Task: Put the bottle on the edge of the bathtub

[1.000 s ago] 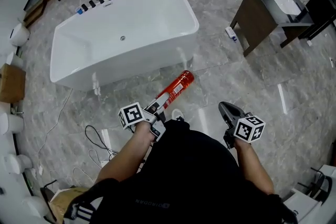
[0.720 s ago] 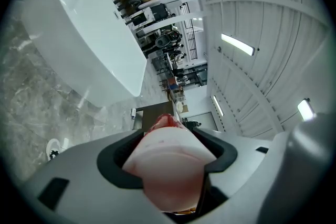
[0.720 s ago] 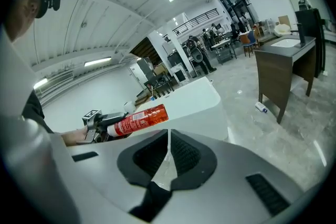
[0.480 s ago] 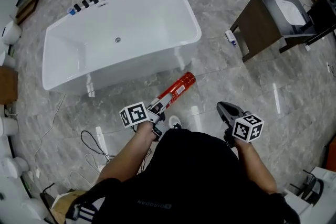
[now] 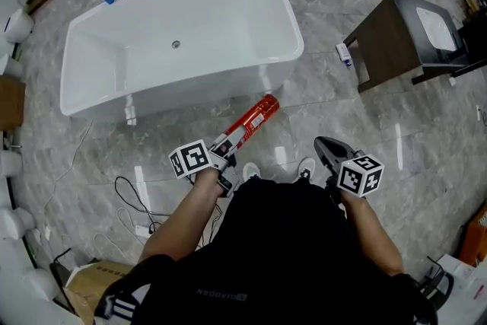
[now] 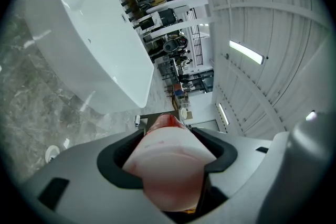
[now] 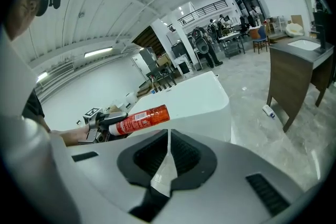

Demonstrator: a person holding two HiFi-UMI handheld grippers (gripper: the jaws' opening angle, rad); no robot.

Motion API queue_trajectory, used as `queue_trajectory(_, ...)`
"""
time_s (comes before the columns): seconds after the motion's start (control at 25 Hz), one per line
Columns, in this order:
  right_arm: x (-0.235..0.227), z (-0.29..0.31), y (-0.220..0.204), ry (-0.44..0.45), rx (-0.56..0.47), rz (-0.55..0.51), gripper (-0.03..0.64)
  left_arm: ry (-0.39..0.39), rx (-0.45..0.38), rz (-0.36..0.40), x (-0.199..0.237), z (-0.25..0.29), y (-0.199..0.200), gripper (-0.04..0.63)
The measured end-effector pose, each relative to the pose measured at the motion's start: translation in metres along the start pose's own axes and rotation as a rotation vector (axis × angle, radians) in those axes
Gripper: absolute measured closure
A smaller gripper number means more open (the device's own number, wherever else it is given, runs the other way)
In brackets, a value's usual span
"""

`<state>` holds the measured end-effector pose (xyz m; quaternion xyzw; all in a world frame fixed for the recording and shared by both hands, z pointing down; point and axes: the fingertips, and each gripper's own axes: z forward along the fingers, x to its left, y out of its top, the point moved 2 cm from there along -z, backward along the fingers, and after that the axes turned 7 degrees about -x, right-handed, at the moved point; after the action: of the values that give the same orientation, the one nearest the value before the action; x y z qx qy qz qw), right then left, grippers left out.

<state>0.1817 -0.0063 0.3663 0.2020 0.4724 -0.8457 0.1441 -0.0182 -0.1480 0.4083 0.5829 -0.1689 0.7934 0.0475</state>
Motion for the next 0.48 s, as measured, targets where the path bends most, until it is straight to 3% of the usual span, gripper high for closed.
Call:
queue_trajectory(0.32, -0.038, 0.019, 0.025, 0.061, 0.046, -0.043, 0.577, 0.061, -0.074, 0.007, 0.004, 0.018, 0.0, 0.295)
queue_trajectory(0.48, -0.073, 0.04, 0.046, 0.106, 0.086, -0.064, 0.577, 0.138, -0.137, 0.057, -0.002, 0.035, -0.002, 0.295)
